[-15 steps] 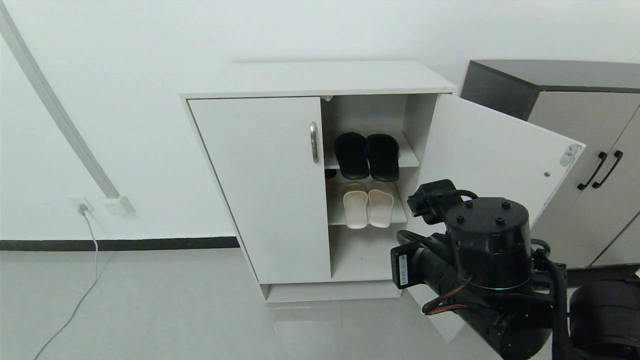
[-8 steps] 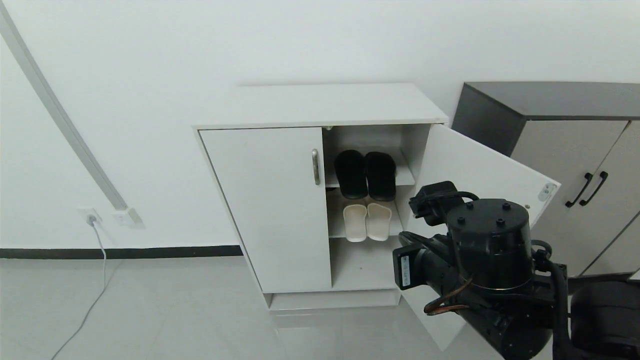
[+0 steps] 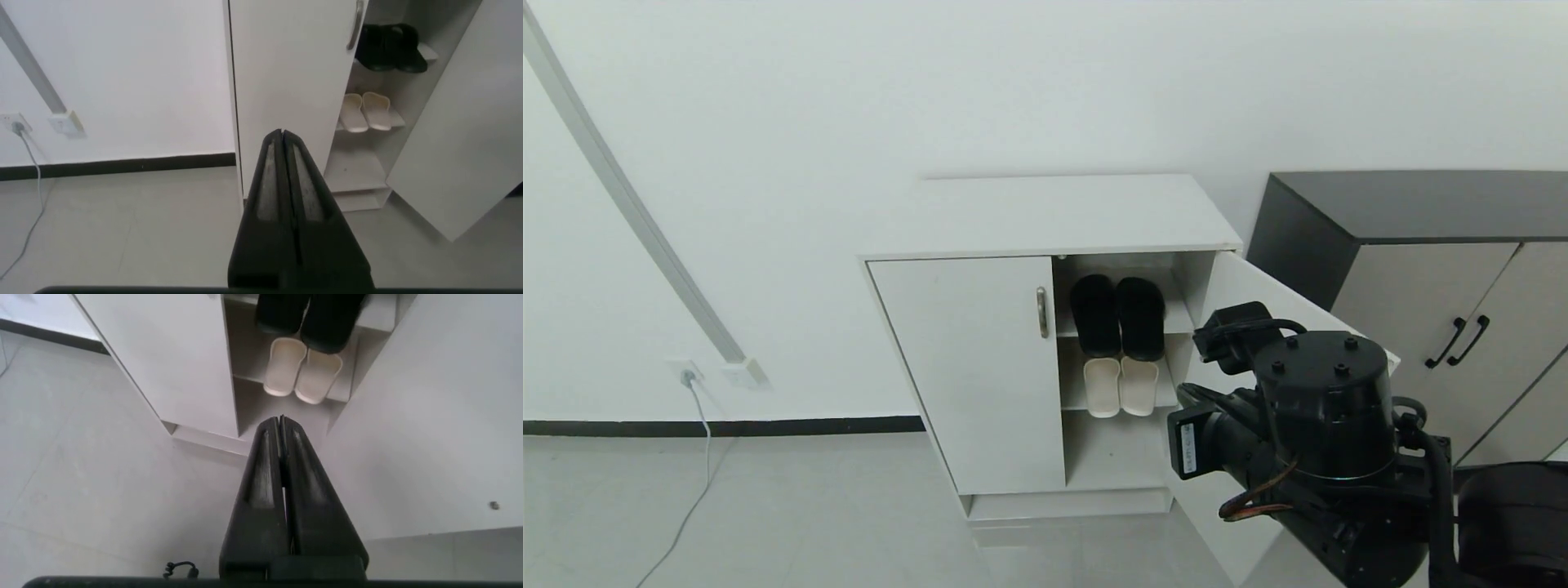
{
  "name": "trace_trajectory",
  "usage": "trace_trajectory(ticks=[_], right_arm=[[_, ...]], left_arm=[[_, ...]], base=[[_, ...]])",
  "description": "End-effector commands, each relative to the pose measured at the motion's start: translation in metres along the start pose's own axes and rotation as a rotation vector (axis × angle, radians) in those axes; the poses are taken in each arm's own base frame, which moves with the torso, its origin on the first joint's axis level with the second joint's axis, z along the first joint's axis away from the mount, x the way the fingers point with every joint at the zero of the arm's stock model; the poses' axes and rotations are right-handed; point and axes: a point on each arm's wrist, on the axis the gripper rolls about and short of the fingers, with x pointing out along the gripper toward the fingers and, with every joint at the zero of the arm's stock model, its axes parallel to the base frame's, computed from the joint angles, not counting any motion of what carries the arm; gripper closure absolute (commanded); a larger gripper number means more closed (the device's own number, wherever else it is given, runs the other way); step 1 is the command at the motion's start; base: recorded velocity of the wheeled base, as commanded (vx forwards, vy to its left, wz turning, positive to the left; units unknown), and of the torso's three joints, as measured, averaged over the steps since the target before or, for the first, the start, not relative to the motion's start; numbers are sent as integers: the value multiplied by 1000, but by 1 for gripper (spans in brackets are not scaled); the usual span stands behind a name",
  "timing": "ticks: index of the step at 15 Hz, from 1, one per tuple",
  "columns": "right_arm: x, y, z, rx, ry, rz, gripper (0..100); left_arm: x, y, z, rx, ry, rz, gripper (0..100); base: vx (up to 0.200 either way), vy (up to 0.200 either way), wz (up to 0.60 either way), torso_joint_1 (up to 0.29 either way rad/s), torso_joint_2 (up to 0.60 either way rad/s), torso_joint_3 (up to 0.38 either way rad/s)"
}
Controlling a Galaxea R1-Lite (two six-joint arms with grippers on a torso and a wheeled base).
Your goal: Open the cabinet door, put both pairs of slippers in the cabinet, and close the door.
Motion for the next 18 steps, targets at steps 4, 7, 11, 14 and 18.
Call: trace_trajectory(ticks=[4,7,11,14,18], right_arm=[[2,-3,0,3,0,-12,100],[2,-4,-2,-1,7,-14,100],[3,-8,-3,-11,-6,-23,100],[4,-9,-2,-16,-12,-27,100],[12,-19,-2,-21,-5,-71,100]], left_arm=[[0,0,0,0,0,0,100],[0,0,0,0,0,0,100],[0,0,0,2,0,0,100],[0,0,0,3,0,0,100],[0,0,0,2,0,0,100]], base=[[0,0,0,240,-559,-321],[0,0,0,160,-357,-204],[0,0,0,21,-43,-24],[0,0,-600,2,-12,-2],[0,0,-450,10,5,-1]])
